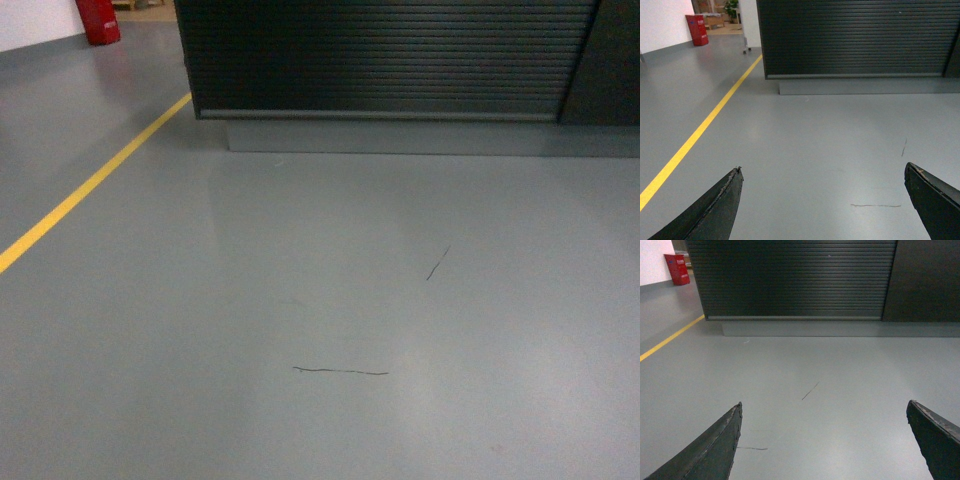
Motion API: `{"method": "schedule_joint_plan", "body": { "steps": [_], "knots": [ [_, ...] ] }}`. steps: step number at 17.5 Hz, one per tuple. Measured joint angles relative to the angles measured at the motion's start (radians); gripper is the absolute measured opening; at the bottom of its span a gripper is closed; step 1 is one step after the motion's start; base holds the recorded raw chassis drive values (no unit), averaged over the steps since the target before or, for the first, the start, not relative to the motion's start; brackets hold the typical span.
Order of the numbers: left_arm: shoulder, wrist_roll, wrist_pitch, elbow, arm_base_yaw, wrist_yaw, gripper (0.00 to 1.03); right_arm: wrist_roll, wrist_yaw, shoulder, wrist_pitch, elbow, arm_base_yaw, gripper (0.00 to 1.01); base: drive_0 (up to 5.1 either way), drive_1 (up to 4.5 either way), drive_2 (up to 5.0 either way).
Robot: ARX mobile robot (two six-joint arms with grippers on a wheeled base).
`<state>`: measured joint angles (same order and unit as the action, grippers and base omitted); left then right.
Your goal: Place dark red mango on scale at checkout
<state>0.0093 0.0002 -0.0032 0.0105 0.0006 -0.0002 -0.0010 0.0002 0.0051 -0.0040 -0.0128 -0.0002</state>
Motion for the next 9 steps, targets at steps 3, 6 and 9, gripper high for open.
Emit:
{"method": "schedule_joint_plan", "body": {
  "steps": [3,6,9],
  "knots": [
    [0.000,0.000,0.000,0.000,0.000,0.000,0.98,0.000,0.000,0.000,0.000,0.000,0.000,0.98,-0.1,2.39,-2.5],
    [0.000,0.000,0.000,0.000,0.000,0.000,0.98,0.000,0.000,0.000,0.000,0.000,0.000,0.98,0.0,2.45,-2.5],
    [0.000,0.000,0.000,0.000,0.000,0.000,0.98,0.000,0.000,0.000,0.000,0.000,0.000,0.98,0.0,2.45,-2.5]
  ]
}}
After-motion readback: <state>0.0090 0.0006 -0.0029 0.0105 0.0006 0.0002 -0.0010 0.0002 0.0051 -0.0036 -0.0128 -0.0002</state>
